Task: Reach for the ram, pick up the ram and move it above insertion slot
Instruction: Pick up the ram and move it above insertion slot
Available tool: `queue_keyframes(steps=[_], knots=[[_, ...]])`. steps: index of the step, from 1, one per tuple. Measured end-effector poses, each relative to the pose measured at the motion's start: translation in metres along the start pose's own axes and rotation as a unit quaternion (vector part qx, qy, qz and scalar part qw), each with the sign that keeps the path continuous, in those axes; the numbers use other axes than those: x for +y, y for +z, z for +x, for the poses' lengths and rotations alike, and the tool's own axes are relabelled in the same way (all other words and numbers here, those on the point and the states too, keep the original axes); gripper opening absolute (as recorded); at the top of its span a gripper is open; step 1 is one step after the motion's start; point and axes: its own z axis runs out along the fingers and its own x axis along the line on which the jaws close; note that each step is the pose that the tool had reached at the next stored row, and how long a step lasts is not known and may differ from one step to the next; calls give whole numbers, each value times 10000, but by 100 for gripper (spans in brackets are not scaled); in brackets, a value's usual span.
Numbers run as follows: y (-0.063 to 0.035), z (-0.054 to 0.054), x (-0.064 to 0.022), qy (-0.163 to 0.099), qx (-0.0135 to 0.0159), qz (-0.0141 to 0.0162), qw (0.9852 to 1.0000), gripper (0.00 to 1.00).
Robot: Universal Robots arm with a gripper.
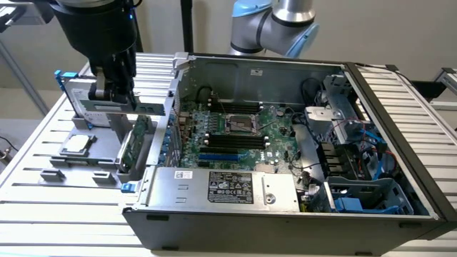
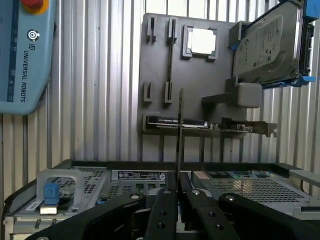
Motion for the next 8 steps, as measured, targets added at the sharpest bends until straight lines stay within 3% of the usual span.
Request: queue_keyframes(steps=[4,5,8], knots=[[-52,-2,-179,-6,-32,-5,10000,13],[-68,-2,-270,-7,-42,-8,10000,13],[-80,0,-405,-8,-47,-11,10000,13]])
